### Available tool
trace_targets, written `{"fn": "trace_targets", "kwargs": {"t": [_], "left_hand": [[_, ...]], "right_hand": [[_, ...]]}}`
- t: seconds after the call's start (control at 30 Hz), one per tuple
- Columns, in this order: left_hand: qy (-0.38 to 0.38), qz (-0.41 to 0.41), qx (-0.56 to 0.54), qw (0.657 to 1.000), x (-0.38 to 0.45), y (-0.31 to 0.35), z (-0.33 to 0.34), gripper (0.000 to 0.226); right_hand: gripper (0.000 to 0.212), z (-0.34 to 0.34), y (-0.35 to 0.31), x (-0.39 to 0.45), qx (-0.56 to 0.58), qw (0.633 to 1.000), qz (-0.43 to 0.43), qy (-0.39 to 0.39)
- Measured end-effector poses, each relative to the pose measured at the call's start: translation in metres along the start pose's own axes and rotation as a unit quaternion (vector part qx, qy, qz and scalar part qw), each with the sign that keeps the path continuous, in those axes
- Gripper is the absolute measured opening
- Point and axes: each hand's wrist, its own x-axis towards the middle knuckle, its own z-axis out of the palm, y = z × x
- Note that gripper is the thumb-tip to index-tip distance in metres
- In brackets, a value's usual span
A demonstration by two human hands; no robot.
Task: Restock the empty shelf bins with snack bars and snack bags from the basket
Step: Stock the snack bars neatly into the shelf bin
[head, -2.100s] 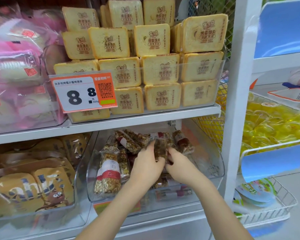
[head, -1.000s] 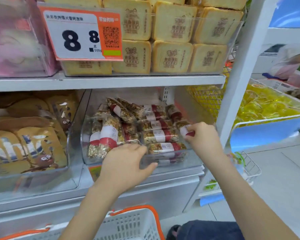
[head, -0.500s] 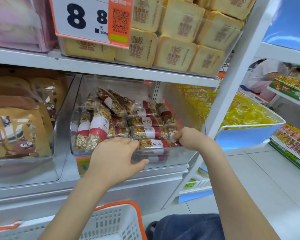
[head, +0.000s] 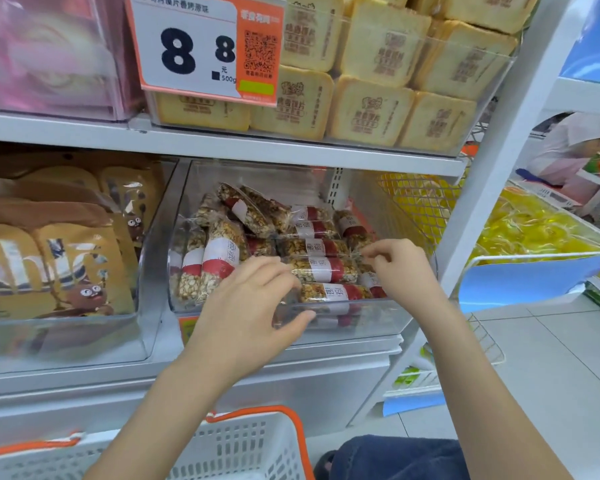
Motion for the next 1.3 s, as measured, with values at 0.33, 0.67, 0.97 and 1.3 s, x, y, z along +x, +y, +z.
{"fn": "trace_targets", "kwargs": {"t": [0.33,0.67,0.97,1.3], "left_hand": [[-0.088,-0.290,0.042,0.952,0.016,-0.005,-0.024,0.070],[0.083,-0.327,-0.245,0.909,0.066,0.025,-0.027,0.029],[-0.156,-0.336,-0.427,0.825,0.131,0.078,0.110,0.025],[-0.289,0.038,-0.020,0.956,0.132,0.065,0.090,0.055]], "right_hand": [[0.034,0.009,-0.036,-0.033,0.107,0.992,-0.060,0.026],[0.034,-0.020,-0.005,-0.063,0.222,0.936,0.022,0.272],[0.037,-0.027,0.004,-0.057,0.283,0.925,0.087,0.236],[0.037,-0.031,0.012,-0.059,0.348,0.898,0.119,0.242]]}}
